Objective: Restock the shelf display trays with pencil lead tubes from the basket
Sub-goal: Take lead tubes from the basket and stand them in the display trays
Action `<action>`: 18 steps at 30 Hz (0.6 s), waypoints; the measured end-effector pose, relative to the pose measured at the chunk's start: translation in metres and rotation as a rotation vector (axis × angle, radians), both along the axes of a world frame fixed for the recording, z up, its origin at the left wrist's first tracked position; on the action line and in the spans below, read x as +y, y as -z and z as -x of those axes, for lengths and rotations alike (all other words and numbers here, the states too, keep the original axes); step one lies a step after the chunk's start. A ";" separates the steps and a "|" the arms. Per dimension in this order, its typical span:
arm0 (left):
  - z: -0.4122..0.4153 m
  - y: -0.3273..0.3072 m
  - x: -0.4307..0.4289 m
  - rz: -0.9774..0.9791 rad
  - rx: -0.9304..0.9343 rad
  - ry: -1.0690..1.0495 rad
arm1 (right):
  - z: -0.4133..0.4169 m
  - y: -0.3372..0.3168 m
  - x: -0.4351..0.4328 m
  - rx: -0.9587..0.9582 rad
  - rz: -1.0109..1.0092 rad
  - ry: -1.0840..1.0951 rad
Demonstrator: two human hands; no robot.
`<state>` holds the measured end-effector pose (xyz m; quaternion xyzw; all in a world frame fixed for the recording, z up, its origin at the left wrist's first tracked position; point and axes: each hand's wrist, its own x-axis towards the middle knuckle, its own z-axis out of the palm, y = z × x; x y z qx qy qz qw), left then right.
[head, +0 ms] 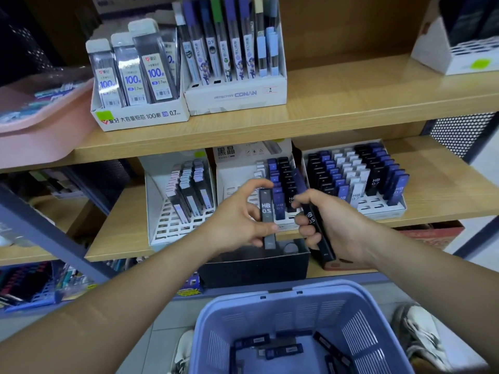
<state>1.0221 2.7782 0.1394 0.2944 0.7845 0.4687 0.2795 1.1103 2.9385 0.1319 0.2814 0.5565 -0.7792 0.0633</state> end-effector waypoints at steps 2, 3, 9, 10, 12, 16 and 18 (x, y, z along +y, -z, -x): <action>0.005 0.002 0.000 -0.006 0.035 -0.046 | -0.005 -0.001 0.009 0.007 0.002 0.021; 0.008 0.004 0.001 -0.005 0.051 -0.061 | -0.008 0.000 0.014 0.011 -0.004 0.029; 0.004 -0.002 0.017 -0.102 0.059 -0.143 | -0.022 0.003 0.036 0.002 -0.175 -0.006; 0.001 -0.003 0.021 -0.124 0.055 -0.156 | -0.023 0.004 0.038 0.011 -0.190 -0.009; -0.002 -0.001 0.031 -0.187 0.025 -0.175 | -0.023 0.004 0.039 0.041 -0.206 -0.057; -0.004 0.009 0.047 -0.260 0.007 -0.177 | -0.019 0.013 0.035 0.031 -0.290 -0.160; -0.004 0.011 0.051 -0.257 0.013 -0.174 | -0.015 0.016 0.034 0.018 -0.270 -0.102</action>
